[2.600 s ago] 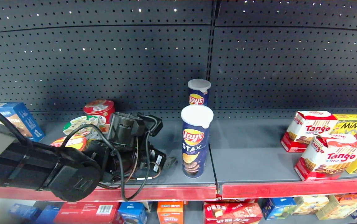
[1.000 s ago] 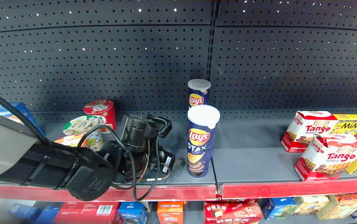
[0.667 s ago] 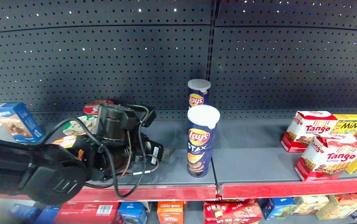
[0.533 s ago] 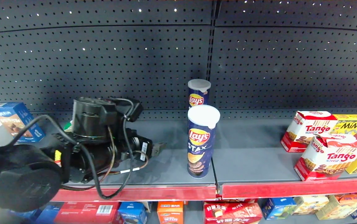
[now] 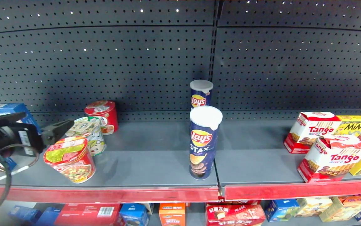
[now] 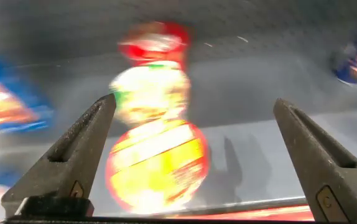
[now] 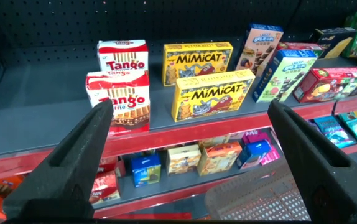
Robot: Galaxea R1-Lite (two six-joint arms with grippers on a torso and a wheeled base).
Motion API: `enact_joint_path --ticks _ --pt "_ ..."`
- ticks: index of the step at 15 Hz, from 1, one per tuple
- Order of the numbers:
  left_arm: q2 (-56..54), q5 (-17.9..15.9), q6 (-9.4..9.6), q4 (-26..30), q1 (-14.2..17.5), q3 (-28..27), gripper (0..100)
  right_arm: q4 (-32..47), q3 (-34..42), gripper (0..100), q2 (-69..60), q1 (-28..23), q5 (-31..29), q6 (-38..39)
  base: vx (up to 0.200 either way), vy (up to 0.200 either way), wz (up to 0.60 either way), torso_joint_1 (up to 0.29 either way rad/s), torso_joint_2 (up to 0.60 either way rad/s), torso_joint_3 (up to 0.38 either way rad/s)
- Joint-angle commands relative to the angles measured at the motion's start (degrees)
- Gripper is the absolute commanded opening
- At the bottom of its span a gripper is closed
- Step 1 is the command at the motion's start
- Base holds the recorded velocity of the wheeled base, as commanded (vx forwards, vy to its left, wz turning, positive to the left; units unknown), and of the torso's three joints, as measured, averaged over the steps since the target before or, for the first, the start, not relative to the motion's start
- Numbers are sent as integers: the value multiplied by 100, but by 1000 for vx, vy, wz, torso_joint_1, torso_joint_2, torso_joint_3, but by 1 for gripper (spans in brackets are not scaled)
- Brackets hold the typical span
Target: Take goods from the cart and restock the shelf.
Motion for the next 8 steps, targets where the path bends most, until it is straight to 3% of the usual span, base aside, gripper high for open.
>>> enact_joint_path --ticks 1,5,7,8 --pt "-1544 -122 43 23 446 754 100 21 7 100 -35 6 1 -3 0 0 0 0 0 0" --pt "-3635 230 52 779 446 2108 100 38 69 100 -131 -12 -8 -3 0 0 0 0 0 0" --pt "-4321 371 69 1587 446 2152 100 29 104 100 -123 -12 1 -3 0 0 0 0 0 0" --pt "-5068 511 61 2405 455 2240 100 29 113 100 -123 -20 1 -3 0 0 0 0 0 0"
